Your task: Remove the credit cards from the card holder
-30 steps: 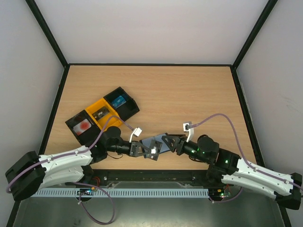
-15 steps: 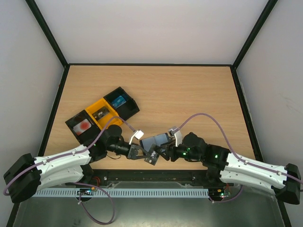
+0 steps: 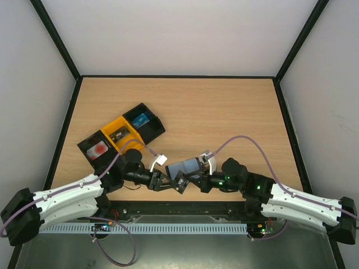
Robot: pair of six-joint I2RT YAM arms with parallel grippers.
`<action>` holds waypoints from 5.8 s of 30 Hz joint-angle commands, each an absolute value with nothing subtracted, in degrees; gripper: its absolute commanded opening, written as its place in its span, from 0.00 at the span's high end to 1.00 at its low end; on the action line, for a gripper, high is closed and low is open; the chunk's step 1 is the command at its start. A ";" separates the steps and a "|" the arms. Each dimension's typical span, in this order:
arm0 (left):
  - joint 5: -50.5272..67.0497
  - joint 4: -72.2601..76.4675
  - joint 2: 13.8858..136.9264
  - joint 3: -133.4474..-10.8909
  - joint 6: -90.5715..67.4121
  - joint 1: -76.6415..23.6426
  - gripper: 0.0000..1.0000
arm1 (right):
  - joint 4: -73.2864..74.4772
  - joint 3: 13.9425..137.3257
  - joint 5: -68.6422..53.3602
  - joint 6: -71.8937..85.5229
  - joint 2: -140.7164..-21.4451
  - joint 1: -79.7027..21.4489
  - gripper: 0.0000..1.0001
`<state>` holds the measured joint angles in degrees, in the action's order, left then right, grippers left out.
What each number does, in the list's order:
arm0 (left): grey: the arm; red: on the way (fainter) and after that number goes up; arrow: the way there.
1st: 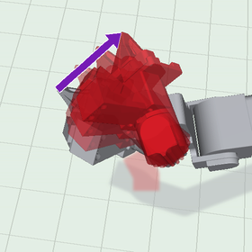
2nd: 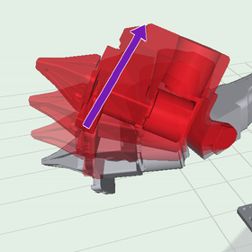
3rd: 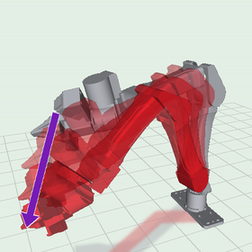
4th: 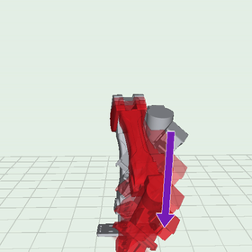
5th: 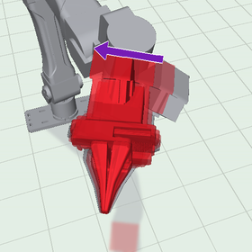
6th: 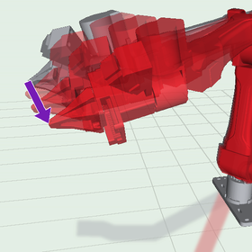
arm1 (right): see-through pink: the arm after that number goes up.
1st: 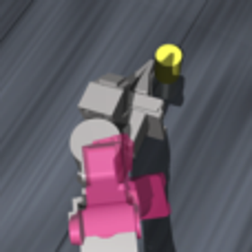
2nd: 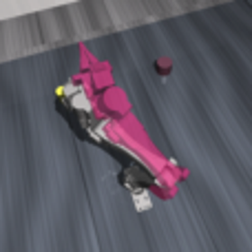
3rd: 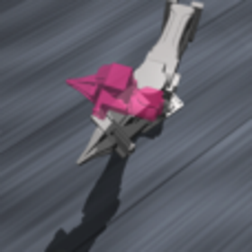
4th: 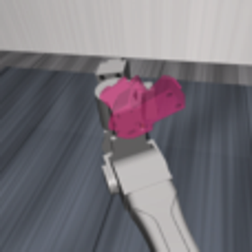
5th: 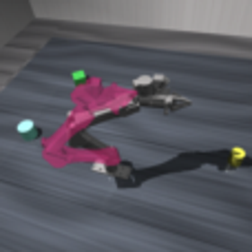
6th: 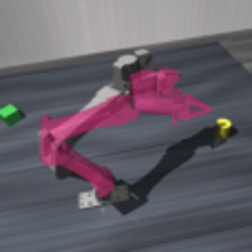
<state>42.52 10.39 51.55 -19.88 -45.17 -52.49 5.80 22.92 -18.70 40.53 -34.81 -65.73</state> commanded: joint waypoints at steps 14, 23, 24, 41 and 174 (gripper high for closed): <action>11.21 5.49 28.17 -19.95 -60.42 -52.57 0.12 | -17.86 12.86 0.02 58.50 -29.42 -65.67 0.98; 8.57 8.72 26.00 -16.45 -65.44 -52.65 0.14 | -34.10 10.54 6.67 68.03 -36.74 -65.70 0.98; 8.45 9.81 26.16 -15.78 -66.33 -52.58 0.15 | -35.88 10.37 7.66 68.71 -37.88 -65.67 0.98; 6.57 24.76 33.62 -12.20 -73.24 -52.62 0.42 | -48.95 12.58 9.46 73.12 -50.55 -65.67 0.98; 16.45 -6.14 71.46 -37.94 -39.93 8.44 0.97 | -11.93 6.04 12.06 70.31 -17.78 -65.68 0.02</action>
